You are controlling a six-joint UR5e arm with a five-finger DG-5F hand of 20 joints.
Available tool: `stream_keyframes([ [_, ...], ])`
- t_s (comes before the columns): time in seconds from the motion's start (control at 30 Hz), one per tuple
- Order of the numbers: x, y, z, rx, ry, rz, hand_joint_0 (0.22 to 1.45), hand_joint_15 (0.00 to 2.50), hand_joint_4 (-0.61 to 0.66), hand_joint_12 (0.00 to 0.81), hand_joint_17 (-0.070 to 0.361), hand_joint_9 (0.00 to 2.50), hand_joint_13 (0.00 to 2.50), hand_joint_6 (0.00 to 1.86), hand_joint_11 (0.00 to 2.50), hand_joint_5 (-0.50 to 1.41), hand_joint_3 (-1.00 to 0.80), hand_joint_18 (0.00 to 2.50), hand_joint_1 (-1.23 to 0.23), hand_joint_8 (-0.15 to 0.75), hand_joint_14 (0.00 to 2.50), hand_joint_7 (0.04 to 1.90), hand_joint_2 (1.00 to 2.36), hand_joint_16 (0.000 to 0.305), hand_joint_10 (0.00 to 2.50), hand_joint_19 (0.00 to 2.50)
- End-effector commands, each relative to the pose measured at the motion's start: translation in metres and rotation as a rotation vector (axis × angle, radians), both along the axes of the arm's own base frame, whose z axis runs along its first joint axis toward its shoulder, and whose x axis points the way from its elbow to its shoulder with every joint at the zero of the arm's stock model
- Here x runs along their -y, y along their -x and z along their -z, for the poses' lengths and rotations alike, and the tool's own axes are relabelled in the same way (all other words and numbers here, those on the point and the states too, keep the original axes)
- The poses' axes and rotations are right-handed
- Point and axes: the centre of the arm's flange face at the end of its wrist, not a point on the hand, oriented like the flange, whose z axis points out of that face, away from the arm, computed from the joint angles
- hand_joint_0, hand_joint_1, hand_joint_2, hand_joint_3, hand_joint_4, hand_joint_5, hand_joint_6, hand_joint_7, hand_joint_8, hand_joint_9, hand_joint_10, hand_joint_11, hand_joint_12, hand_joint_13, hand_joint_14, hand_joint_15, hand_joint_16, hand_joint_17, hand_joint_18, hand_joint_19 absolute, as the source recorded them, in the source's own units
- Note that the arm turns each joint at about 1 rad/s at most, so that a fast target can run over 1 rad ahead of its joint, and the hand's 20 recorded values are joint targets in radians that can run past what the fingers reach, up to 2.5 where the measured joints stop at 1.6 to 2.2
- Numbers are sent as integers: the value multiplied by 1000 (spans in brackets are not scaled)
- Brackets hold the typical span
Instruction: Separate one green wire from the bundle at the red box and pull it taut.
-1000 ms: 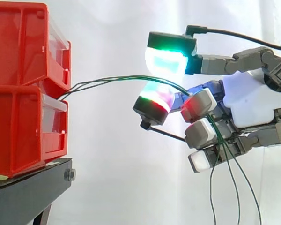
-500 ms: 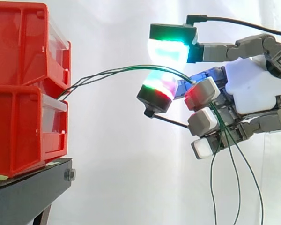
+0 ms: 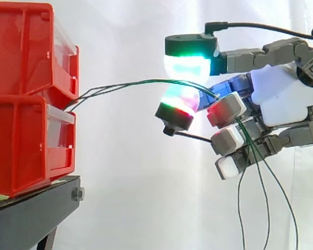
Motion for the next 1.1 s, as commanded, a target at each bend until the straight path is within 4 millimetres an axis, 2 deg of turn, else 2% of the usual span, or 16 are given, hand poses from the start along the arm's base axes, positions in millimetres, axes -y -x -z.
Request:
stream_keyframes([
  [0.0, 0, 0, 0, -1, 1, 0, 589, 836, 103, 434, 136, 1369, 1209, 851, 997, -142, -139, 977, -634, 299, 24, 1120, 1013, 61, 23, 607],
  [0.13, 0, 0, 1, 0, -6, 0, 591, 831, 110, 423, 134, 1364, 1203, 858, 1002, -146, -141, 968, -642, 295, 27, 1101, 1015, 59, 22, 613],
  [0.2, 0, 0, 0, 3, -9, 0, 585, 858, 100, 396, 119, 1341, 1172, 854, 1016, -151, -230, 910, -628, 265, 28, 1109, 1017, 53, 25, 649],
  [0.37, 0, 0, 1, 2, -10, 2, 562, 861, 93, 387, 117, 1366, 1175, 847, 1014, -145, -388, 909, -589, 268, 30, 1111, 1009, 52, 26, 653],
  [0.53, 0, 0, 0, 4, -10, 2, 553, 864, 93, 395, 118, 1373, 1185, 846, 1015, -145, -427, 914, -575, 267, 28, 1116, 1006, 53, 25, 658],
  [0.77, 0, 0, 0, 4, -10, 2, 577, 858, 100, 390, 116, 1377, 1187, 845, 1025, -142, -364, 908, -608, 266, 28, 1145, 1011, 52, 26, 657],
  [0.9, 0, 0, 0, 4, -10, 2, 582, 873, 79, 392, 116, 1375, 1186, 857, 1043, -143, -250, 910, -648, 266, 29, 1197, 1017, 52, 26, 658],
  [1.07, 0, 0, 0, 7, -11, 2, 586, 851, 59, 417, 127, 1389, 1211, 883, 1012, -138, -158, 959, -689, 288, 27, 1155, 1018, 56, 23, 617],
])
